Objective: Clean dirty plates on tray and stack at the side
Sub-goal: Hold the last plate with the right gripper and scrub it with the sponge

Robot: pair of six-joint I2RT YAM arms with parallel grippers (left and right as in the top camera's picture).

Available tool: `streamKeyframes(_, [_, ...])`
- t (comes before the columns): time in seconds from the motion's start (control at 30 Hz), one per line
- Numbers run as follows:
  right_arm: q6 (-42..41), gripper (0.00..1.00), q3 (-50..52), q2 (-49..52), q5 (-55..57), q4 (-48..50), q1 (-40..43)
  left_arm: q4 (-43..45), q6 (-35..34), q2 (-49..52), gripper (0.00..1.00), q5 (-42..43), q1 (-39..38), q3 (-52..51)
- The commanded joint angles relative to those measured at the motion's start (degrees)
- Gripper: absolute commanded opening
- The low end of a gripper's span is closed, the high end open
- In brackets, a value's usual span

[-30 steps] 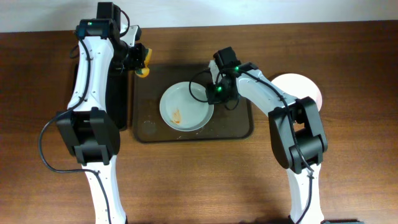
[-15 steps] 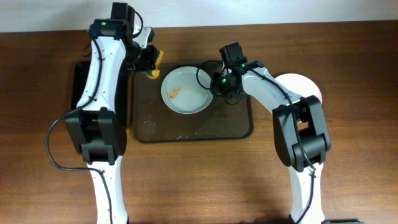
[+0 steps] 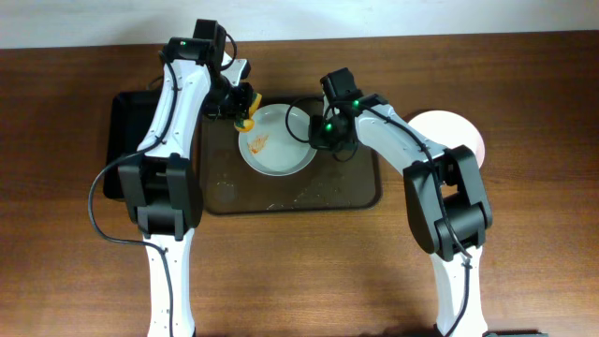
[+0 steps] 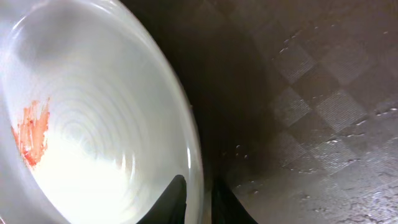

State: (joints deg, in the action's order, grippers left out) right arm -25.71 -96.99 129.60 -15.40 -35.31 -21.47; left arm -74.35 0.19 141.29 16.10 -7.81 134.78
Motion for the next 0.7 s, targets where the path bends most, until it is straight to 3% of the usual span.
streamKeyframes(0.0, [-0.26,0.15,-0.09,1.03,-0.46,0.00,-1.53,-0.28,-0.59,0.31,0.01,0.68,-0.02,0.26])
streamKeyframes(0.07, [-1.62,0.04,-0.09,1.07,-0.13,-0.24,-1.66,-0.37,-0.59,0.31,0.01,0.68,-0.02,0.26])
streamKeyframes(0.33, [-2.21,0.04,-0.09,1.07,0.96,-1.38,-1.22,-4.20,4.04,3.19,0.01,0.44,-2.73,0.26])
streamKeyframes(0.43, [-2.19,0.04,-0.09,1.07,0.98,-1.31,-1.22,-6.38,4.00,7.52,0.00,-4.50,-4.87,0.26])
streamKeyframes(0.5, [-2.19,0.04,-0.09,1.07,1.01,-1.33,-0.87,-9.27,3.98,10.38,0.01,-8.61,-5.92,0.26])
streamKeyframes(0.67, [-2.21,0.04,-0.09,1.07,0.79,-1.31,-0.48,-21.70,2.86,10.45,0.01,-8.66,-5.90,0.26])
